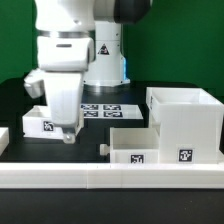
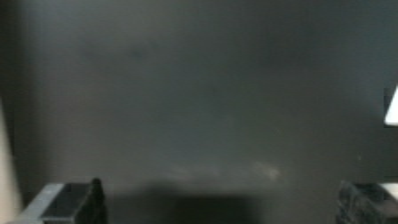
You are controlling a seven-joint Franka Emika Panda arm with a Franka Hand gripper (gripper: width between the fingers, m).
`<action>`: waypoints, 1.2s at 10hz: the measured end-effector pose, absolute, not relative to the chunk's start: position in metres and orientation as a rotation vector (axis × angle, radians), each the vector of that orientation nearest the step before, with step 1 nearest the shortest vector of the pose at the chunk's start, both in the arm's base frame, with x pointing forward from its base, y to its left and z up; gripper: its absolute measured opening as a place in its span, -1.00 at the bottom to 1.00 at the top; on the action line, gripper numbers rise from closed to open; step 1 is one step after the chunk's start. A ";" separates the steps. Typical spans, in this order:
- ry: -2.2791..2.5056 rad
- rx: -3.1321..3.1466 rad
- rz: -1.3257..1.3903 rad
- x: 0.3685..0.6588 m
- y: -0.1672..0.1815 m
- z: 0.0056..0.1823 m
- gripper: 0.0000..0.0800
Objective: Assemble drawer
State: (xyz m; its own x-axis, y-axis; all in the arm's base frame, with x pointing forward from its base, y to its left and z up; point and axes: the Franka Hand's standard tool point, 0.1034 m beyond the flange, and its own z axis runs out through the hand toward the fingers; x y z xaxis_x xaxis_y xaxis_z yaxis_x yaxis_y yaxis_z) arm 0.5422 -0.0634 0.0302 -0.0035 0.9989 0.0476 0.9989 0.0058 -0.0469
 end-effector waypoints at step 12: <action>-2.085 -2.170 -0.069 0.565 -0.024 0.026 0.62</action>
Offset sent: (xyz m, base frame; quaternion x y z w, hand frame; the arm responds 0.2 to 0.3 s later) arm 0.0081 0.0486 -0.0021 0.0183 0.0083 0.0088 0.9998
